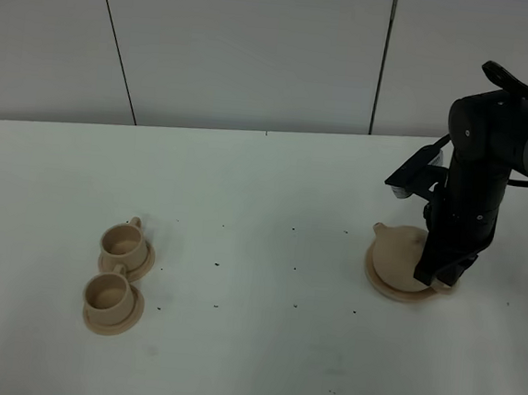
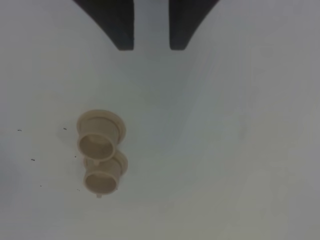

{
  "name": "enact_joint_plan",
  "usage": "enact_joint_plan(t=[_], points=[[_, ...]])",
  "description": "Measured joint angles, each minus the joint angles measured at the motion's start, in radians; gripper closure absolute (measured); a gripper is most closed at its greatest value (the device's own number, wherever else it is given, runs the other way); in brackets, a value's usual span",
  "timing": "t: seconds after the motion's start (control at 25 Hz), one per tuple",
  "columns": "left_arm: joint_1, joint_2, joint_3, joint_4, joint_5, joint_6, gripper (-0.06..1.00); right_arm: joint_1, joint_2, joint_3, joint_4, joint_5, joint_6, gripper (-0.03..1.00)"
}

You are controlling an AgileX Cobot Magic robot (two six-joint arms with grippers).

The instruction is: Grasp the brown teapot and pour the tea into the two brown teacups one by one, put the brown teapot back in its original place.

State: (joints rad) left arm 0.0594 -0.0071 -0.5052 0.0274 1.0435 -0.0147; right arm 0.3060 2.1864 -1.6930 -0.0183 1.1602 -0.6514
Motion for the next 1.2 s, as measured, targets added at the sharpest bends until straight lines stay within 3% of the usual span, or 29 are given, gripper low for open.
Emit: enact_joint_plan(t=[0.36,1.2], points=[[0.000,0.000,0.000,0.000,0.000,0.000,0.70,0.000,0.000,-0.025,0.012,0.038,0.022,0.87],[0.000,0.000,0.000,0.000,0.000,0.000,0.70,0.000,-0.019,-0.025,0.052,0.023,0.023,0.87]])
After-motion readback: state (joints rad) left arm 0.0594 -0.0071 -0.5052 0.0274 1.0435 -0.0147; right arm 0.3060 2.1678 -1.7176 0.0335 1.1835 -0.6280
